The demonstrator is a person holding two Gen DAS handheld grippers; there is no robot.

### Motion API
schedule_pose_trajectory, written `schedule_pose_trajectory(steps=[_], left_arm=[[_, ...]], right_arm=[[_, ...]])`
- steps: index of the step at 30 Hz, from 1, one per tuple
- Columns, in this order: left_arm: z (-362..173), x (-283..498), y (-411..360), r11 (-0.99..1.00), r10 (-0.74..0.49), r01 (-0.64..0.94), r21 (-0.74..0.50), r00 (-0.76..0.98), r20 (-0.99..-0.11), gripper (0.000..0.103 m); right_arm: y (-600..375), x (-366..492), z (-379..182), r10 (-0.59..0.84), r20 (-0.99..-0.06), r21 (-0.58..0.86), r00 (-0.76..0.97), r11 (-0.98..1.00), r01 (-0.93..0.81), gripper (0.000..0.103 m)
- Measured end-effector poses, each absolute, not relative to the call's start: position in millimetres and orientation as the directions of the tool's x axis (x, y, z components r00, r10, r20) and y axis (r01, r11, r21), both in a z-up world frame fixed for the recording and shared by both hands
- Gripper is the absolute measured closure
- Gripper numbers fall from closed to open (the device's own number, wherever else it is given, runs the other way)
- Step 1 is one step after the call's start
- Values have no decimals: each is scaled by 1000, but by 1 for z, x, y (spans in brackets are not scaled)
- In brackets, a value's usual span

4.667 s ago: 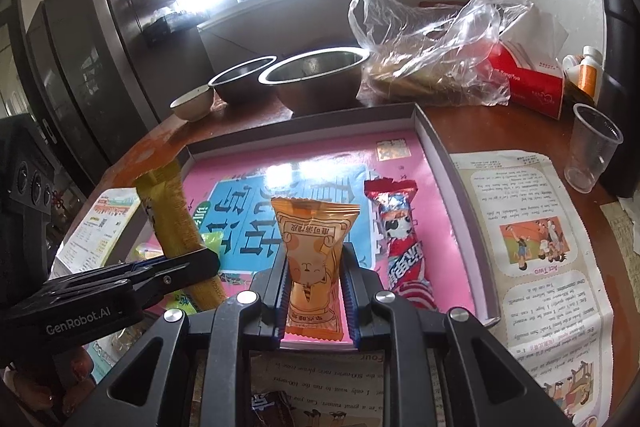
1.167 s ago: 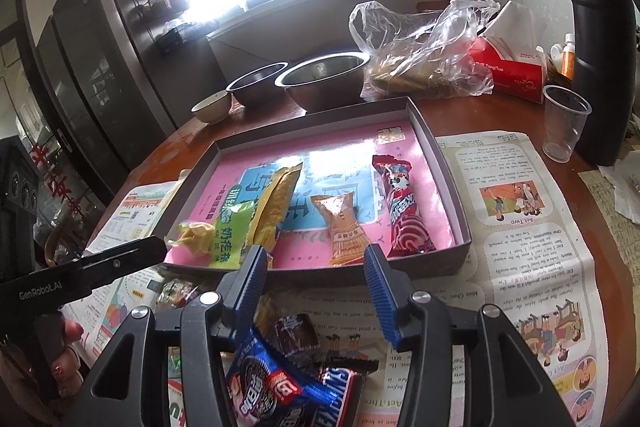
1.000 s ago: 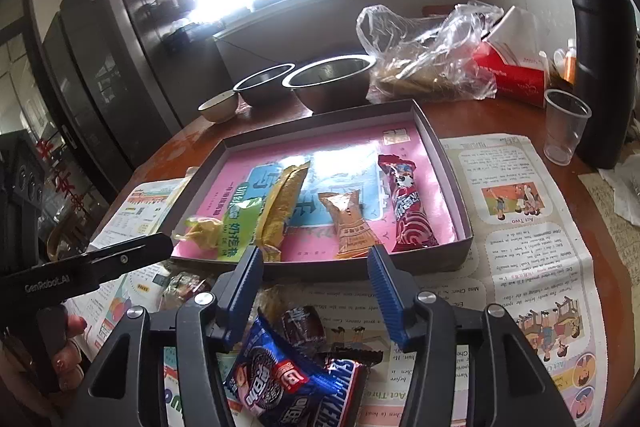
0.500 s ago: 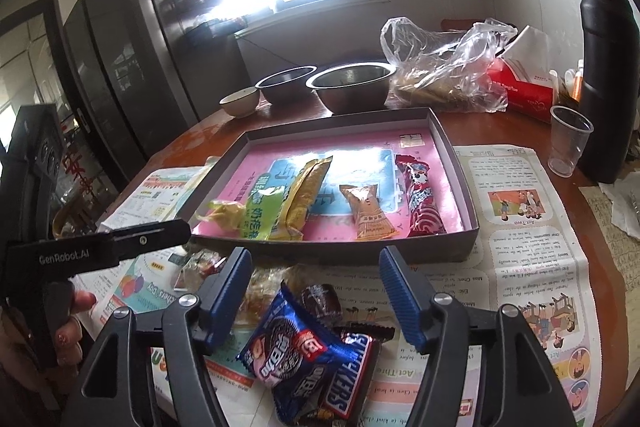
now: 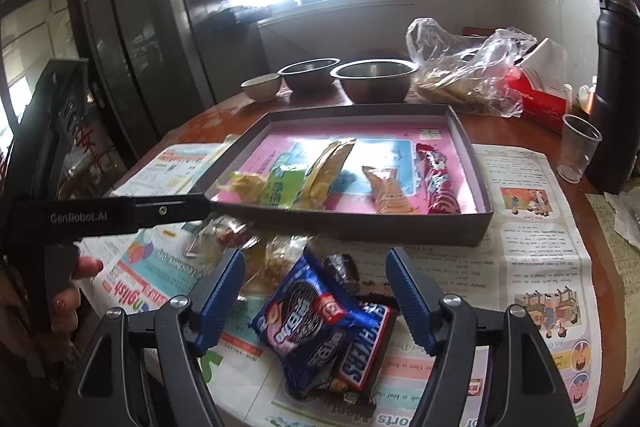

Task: Organize snacks
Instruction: 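Move both open grippers back toward the loose snacks on the newspaper, then grasp the clear-wrapped pastry with the left gripper while the right gripper grasps the blue biscuit pack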

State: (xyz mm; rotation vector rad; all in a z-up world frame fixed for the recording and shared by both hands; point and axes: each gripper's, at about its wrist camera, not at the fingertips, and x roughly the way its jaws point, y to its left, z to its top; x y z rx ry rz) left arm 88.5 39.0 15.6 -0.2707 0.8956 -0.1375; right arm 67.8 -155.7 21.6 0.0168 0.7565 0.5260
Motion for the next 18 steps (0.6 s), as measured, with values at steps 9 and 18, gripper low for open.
schedule_pose_trajectory(steps=[9,18], left_arm=[[10,86,35,962,-225,13,-272,600,-768,33],[1,85,33,966,-219,14,-257,574,-789,33]], right_arm=[[-149,57,15,462,-665,157,587,854,-495,28],[-141,49,5,451,-682,91,576,834,-544,26]])
